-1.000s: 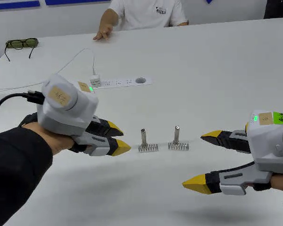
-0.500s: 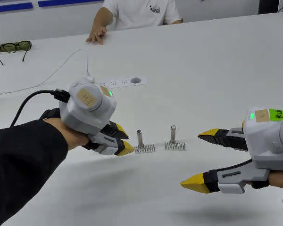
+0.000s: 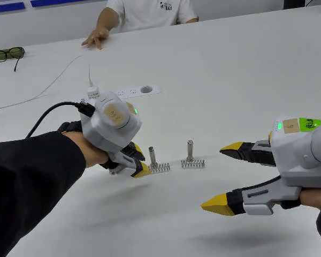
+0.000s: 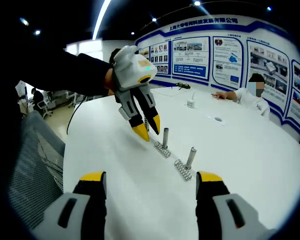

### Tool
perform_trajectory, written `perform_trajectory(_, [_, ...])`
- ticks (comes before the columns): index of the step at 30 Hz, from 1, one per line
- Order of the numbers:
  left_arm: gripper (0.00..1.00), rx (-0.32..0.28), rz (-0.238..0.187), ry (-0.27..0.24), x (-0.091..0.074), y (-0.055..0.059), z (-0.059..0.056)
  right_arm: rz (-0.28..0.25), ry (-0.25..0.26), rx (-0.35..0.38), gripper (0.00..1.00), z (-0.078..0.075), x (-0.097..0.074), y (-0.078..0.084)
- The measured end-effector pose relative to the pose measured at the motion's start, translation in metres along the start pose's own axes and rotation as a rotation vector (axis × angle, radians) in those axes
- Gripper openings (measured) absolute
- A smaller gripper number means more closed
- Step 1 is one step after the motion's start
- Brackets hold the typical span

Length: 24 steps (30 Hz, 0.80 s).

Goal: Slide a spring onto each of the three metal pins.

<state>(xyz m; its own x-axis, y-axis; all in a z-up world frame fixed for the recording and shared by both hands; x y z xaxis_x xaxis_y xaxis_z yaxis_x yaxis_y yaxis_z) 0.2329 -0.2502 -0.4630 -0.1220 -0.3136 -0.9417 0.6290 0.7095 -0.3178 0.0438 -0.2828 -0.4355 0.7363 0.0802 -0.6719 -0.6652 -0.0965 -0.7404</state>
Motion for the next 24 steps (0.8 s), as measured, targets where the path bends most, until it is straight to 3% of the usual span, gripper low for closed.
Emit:
perform_trajectory(15, [0.18,0.038,0.056,-0.019,0.019,0.002,0.004,0.003,-0.002,-0.001,0.74,0.0,0.001,0.001])
perform_trajectory(24, [0.14,0.044,0.064,-0.019,0.022,-0.001,0.004,0.006,-0.007,-0.003,0.74,0.001,0.002,0.001])
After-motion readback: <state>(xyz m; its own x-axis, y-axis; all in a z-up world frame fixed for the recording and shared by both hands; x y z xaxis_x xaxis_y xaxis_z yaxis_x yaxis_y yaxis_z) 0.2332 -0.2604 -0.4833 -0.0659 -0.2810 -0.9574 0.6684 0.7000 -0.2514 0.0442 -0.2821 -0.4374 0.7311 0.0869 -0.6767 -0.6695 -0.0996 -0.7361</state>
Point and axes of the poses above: the centre of the closed fingertips' face, and the gripper's own axes: x roughly forward along the fingers, z roughly to its left, y roughly out of its underside, the point moved 6 cm from there along -x, roughly backward along the fingers, and after that the axes turned 13 degrees about z, right-handed, at the moved point
